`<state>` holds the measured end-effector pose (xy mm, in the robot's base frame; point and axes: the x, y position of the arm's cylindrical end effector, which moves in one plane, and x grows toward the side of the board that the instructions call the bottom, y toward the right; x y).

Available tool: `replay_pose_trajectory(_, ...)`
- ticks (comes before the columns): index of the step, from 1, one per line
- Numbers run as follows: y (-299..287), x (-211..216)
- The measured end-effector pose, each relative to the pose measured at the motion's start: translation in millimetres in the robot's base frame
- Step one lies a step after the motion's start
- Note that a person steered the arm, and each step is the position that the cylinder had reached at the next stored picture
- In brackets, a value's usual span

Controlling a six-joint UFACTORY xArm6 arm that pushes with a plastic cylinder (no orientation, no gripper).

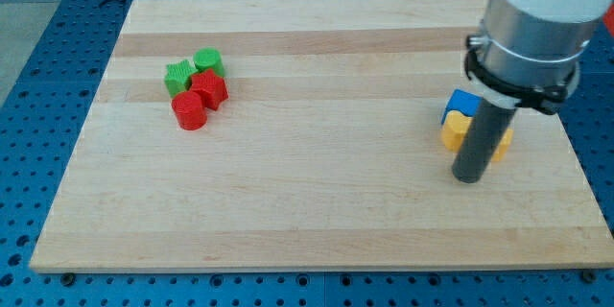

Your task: Separate red circle and red star

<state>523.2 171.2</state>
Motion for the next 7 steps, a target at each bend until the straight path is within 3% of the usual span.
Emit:
replay_pose_trajectory(5, 24, -32)
replay_pose_trajectory(6, -44, 50)
replay_pose_trajectory(7, -151, 84)
